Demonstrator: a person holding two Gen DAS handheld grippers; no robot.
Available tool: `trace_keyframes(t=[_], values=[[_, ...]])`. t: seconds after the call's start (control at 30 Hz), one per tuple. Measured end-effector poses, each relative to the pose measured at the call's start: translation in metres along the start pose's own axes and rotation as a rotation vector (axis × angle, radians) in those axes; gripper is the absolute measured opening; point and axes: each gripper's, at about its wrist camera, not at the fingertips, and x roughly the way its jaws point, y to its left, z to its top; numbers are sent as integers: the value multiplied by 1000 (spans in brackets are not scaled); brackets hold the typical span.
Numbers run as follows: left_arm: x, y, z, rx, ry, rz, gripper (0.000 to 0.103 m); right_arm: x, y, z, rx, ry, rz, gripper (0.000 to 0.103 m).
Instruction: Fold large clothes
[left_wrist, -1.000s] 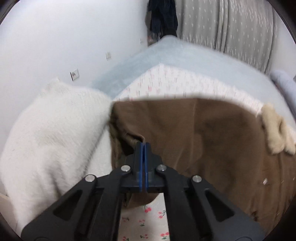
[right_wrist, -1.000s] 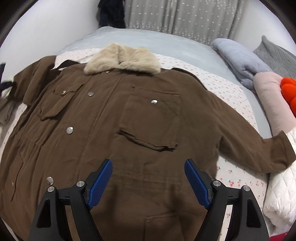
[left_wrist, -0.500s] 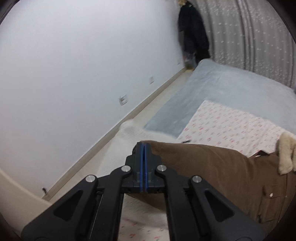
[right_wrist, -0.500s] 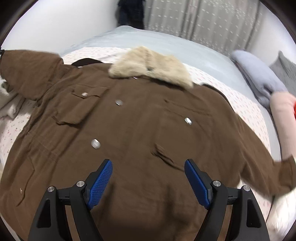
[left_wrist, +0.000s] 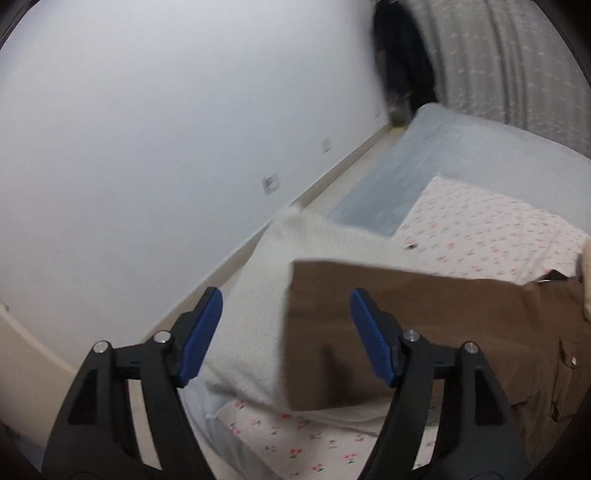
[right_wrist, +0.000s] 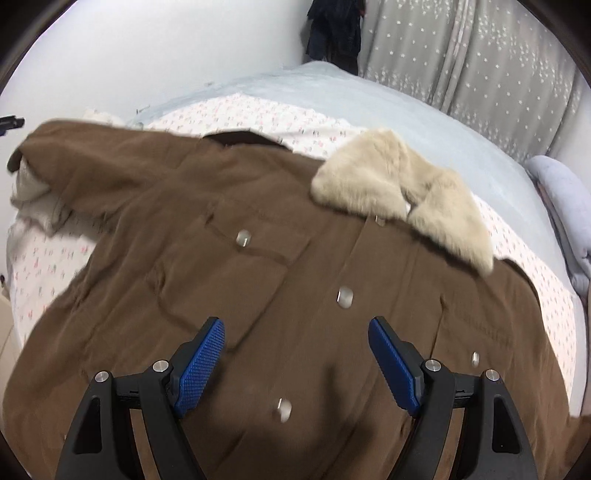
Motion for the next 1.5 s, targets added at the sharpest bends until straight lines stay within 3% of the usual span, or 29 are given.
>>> trace_keyframes(t=[0.07, 0.13, 0.2, 0.3, 0.5, 0.67, 0.8, 0.9, 0.97, 1.0, 1.07, 1.1, 1.13, 1.17, 1.23, 1.37, 1.43, 1.5], values=[[-18, -31, 2, 54, -29, -105, 73, 12, -13, 16, 60, -17, 16, 82], [-25, -75, 3, 106, -10, -296, 73, 24, -23, 30, 114, -22, 29, 82], [-21, -129, 1, 150, 58, -484, 73, 36, -33, 40, 150, -18, 29, 81], [-18, -206, -1, 252, 117, -604, 73, 42, -62, 53, 180, -37, -2, 81], [-16, -349, 10, 422, 105, -690, 73, 43, -147, 66, 230, -67, -75, 82], [-4, -439, 27, 414, 184, -760, 73, 75, -214, 90, 352, -23, -83, 83], [4, -512, 30, 414, 211, -818, 73, 120, -230, 117, 380, 67, -83, 83], [10, -558, 24, 500, 187, -779, 73, 148, -223, 135, 329, 104, -92, 83], [20, -574, 20, 538, 204, -738, 73, 165, -222, 138, 303, 122, -135, 82], [29, -581, 16, 542, 233, -714, 70, 170, -222, 137, 293, 123, -154, 74], [41, -582, 12, 516, 274, -735, 59, 171, -226, 131, 294, 109, -137, 38], [45, -579, 10, 490, 292, -767, 45, 165, -229, 127, 321, 75, -112, 32], [47, -573, 8, 469, 301, -805, 24, 158, -230, 125, 335, 41, -116, 23], [47, -568, 7, 459, 300, -826, 23, 145, -234, 119, 364, -6, -103, 19], [44, -550, 9, 417, 261, -869, 18, 123, -248, 105, 439, -69, -66, 15], [47, -501, 15, 244, 236, -1039, 17, 103, -280, 76, 579, -116, 51, 13], [54, -492, 13, 202, 229, -1048, 17, 107, -290, 70, 617, -127, 106, 13], [74, -501, 8, 193, 297, -1030, 17, 129, -307, 70, 720, -104, 193, 13]])
